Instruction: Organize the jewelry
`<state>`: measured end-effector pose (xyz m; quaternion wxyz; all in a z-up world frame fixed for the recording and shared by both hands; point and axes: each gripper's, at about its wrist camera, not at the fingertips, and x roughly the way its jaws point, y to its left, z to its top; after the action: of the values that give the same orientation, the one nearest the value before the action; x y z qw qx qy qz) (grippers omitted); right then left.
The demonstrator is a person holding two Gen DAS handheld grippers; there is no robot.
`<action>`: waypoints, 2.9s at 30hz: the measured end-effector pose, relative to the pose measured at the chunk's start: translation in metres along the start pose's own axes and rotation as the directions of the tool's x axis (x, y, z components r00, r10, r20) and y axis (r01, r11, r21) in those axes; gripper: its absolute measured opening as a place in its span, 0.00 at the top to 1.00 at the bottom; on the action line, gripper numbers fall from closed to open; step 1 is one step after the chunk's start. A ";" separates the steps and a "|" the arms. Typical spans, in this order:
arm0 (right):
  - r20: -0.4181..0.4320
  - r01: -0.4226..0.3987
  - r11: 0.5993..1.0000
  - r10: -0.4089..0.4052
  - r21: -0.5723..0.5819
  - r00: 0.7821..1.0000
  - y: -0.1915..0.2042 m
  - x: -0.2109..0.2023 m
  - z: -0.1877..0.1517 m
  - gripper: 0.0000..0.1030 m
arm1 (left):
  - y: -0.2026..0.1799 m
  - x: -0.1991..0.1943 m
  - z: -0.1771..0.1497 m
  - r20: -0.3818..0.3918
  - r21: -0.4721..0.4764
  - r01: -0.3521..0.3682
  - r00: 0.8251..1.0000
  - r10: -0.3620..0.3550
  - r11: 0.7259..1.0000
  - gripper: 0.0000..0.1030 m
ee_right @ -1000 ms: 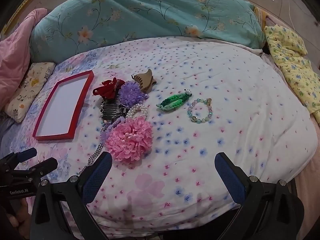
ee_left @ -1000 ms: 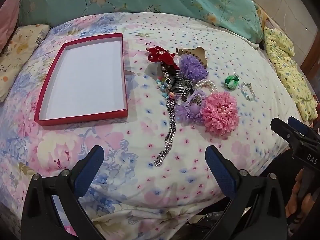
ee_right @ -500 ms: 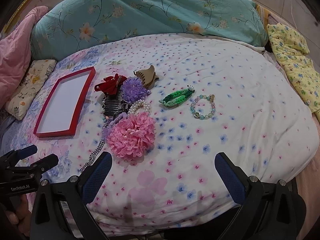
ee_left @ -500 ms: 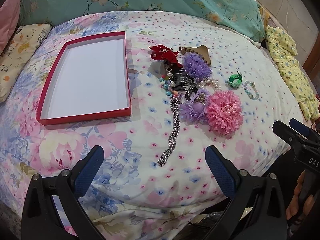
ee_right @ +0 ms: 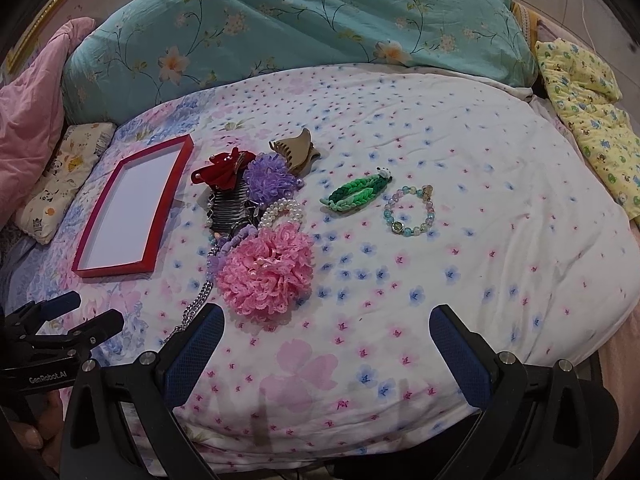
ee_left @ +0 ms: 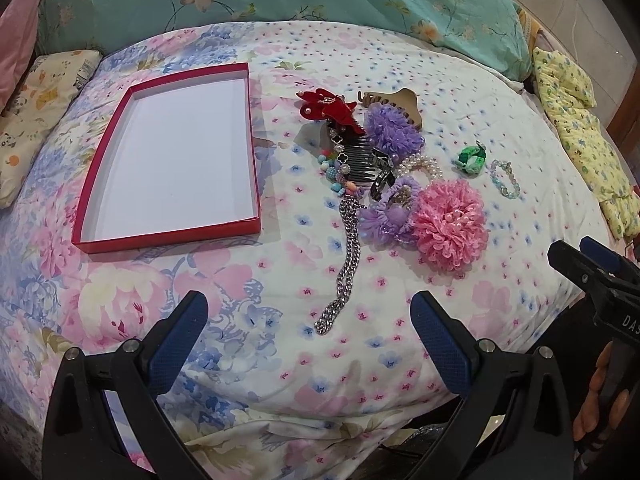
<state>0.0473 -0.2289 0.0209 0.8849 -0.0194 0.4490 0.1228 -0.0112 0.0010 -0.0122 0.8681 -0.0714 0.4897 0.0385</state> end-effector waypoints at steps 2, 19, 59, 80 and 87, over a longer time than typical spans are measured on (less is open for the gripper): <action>-0.001 -0.002 1.000 0.002 0.002 1.000 0.000 0.000 0.000 0.00 | 0.000 0.000 0.000 0.000 -0.002 -0.002 1.000 0.002 1.000 0.01; -0.007 -0.005 1.000 0.006 0.014 1.000 -0.005 0.003 0.001 0.00 | -0.002 0.000 0.004 -0.005 0.003 0.006 1.000 -0.006 1.000 0.01; -0.014 -0.088 0.978 0.092 0.191 0.996 -0.083 0.053 0.040 0.03 | -0.064 0.032 0.043 -0.039 0.098 0.202 0.979 -0.199 0.974 0.01; -0.127 0.053 0.988 -0.034 0.143 0.991 -0.099 0.126 0.063 0.53 | -0.101 0.100 0.048 -0.167 0.132 0.321 0.940 -0.298 0.938 0.73; -0.100 -0.012 0.978 0.033 0.210 0.994 -0.115 0.116 0.060 0.93 | -0.084 0.075 0.049 -0.135 0.124 0.358 0.930 -0.342 0.925 0.82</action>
<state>0.1874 -0.3082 -0.0446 0.8562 0.0725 0.5046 0.0837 0.0800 -0.0746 -0.0443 0.8353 -0.0958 0.5179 -0.1575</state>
